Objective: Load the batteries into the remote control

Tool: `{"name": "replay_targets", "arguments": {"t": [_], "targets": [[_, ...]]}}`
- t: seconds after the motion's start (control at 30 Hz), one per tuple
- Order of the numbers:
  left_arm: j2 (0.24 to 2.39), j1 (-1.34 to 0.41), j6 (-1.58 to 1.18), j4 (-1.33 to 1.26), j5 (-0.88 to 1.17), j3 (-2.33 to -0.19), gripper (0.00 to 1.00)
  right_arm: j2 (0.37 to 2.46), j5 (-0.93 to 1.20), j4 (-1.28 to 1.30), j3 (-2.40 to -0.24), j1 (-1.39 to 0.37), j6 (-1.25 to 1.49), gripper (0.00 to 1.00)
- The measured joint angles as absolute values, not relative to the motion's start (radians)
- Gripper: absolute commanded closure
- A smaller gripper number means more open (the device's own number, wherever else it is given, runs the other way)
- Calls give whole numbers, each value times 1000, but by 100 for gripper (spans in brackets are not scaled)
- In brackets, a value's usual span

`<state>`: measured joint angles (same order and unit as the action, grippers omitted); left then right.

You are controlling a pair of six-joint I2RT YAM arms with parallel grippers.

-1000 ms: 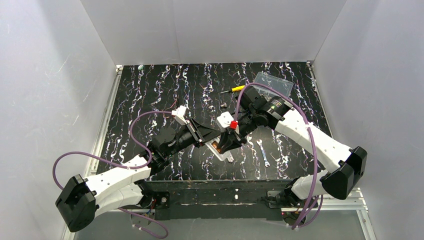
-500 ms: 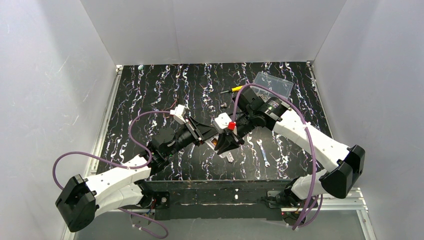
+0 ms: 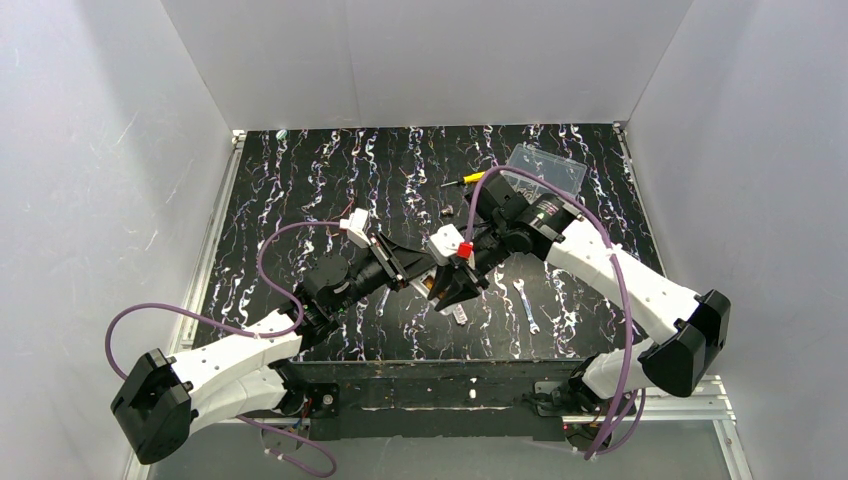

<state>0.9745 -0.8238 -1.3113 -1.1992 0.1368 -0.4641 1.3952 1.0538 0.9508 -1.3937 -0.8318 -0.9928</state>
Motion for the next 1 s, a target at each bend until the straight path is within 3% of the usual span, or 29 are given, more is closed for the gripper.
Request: {"name": "replay_targets", "arguments": {"t": [0.33,0.7,1.0], "targets": [[973,-824,-1328,-1230,138,-464,100,1369,1082,934,-1418,-831,-958,55],[973,-824,-1329,-1230,139,-464,100,1260,1089,860,-1418,-804,-907,56],[973,-824,-1333,-1229,155,-464,100,1289,1111,928,-1418,-735,-974,58]]}}
